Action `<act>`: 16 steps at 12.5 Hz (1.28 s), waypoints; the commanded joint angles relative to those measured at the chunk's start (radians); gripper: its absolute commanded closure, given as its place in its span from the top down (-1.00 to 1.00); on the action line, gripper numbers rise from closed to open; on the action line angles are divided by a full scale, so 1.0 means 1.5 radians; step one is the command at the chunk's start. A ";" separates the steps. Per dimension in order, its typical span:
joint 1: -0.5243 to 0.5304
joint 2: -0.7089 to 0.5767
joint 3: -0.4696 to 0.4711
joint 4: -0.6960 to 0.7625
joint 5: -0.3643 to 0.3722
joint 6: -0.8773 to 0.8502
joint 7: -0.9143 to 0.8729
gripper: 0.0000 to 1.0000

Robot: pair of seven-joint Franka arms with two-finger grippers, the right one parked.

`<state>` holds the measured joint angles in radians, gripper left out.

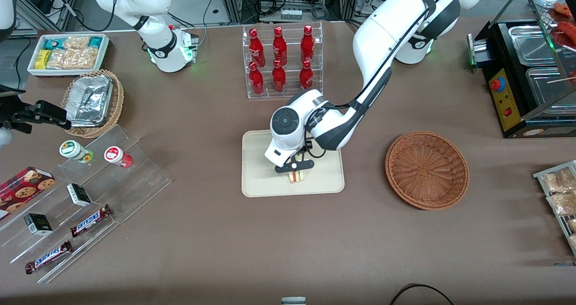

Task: Place sandwich from basket to tray
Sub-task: 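Lower the sandwich onto the tray and open the left gripper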

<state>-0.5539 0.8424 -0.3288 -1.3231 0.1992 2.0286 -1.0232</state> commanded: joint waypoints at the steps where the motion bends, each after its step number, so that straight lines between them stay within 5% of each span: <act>1: -0.008 -0.009 0.007 0.033 0.011 -0.019 -0.016 1.00; 8: 0.008 -0.101 0.006 0.060 0.002 -0.125 0.035 1.00; 16: 0.167 -0.229 0.002 -0.031 -0.040 -0.191 0.278 1.00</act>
<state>-0.3695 0.5861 -0.3212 -1.2695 0.1853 1.7455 -0.6895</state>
